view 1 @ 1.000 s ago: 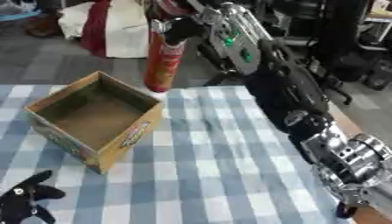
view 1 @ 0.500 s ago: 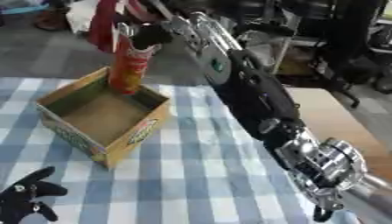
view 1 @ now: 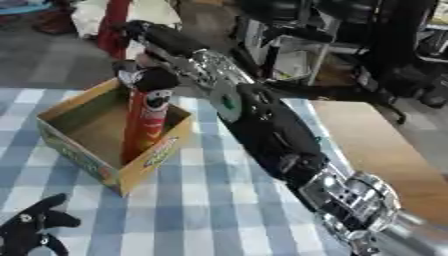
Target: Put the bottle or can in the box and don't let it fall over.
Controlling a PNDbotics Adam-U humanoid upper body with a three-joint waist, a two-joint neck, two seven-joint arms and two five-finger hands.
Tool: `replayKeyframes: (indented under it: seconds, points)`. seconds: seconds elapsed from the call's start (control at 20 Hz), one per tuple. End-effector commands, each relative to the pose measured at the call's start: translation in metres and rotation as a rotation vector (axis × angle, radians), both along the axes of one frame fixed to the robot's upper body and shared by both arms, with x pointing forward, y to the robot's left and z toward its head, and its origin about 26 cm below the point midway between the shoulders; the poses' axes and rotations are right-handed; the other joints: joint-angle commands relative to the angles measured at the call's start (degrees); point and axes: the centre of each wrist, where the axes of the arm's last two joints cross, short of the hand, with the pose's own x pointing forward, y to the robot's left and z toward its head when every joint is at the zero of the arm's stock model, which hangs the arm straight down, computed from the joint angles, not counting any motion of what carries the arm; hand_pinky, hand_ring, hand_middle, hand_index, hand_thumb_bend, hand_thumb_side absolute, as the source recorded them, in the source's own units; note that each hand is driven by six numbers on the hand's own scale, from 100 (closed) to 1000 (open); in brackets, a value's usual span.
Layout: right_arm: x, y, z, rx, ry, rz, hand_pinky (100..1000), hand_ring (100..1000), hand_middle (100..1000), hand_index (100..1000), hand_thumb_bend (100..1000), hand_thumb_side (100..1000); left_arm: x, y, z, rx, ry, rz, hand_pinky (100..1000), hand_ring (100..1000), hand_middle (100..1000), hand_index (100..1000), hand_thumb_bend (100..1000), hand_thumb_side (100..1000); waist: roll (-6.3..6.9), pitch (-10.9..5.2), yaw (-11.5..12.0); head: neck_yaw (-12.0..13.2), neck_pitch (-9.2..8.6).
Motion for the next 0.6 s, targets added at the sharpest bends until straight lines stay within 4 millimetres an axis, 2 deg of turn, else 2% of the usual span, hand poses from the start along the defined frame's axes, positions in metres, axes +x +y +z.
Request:
replayKeyframes:
  seconds: [0.05,0.1,0.15,0.2,0.25,0.35,0.4,0.5,0.6]
  points:
    - [-0.009,-0.01,0.033,0.116,-0.084,0.035,949,1000,963,1000,100,656,-0.001,-0.001,0.003,-0.003,-0.013,-0.006,550,795,683,976,196,1000,0.48,-1.36,-0.5,0.1,-0.37]
    - [-0.012,-0.012,0.039,0.183,-0.104,0.052,932,1000,957,1000,100,642,-0.001,0.0,0.002,-0.002,-0.009,-0.002,550,795,683,976,196,1000,0.46,-1.53,-0.9,0.4,-0.16]
    - [-0.016,-0.014,0.045,0.238,-0.123,0.069,908,998,942,1000,100,549,-0.001,0.001,0.0,0.0,-0.004,0.004,550,795,683,976,197,1000,0.45,-1.72,-1.3,0.8,0.07]
    - [-0.021,-0.018,0.052,0.282,-0.145,0.086,902,994,938,1000,100,502,-0.002,0.003,-0.002,0.001,0.003,0.013,549,795,683,976,197,1000,0.41,-1.97,-1.9,1.3,0.38]
    - [-0.029,-0.023,0.06,0.307,-0.167,0.102,880,985,938,1000,100,405,-0.002,0.006,-0.004,0.002,0.009,0.024,549,796,683,976,197,1000,0.39,-2.24,-2.5,1.9,0.71]
    - [-0.049,-0.04,0.075,0.331,-0.213,0.128,804,934,912,1000,100,248,-0.003,0.01,-0.008,0.001,0.021,0.048,549,795,683,976,200,1000,0.39,-2.82,-4.0,3.3,1.57]
    - [-0.062,-0.052,0.078,0.348,-0.237,0.139,767,904,898,1000,100,226,-0.003,0.013,-0.011,-0.001,0.031,0.064,548,795,683,976,200,1000,0.43,-3.2,-5.1,4.4,2.2]
    - [-0.09,-0.072,0.07,0.415,-0.263,0.164,694,858,858,988,100,353,-0.005,0.021,-0.017,-0.001,0.051,0.098,548,795,683,976,202,1000,0.2,-3.92,-7.7,6.9,3.57]
    - [-0.116,-0.087,0.047,0.504,-0.248,0.177,659,836,835,975,100,431,-0.008,0.029,-0.021,0.001,0.059,0.132,548,795,681,975,202,1000,-0.27,-4.54,-10.3,9.7,4.84]
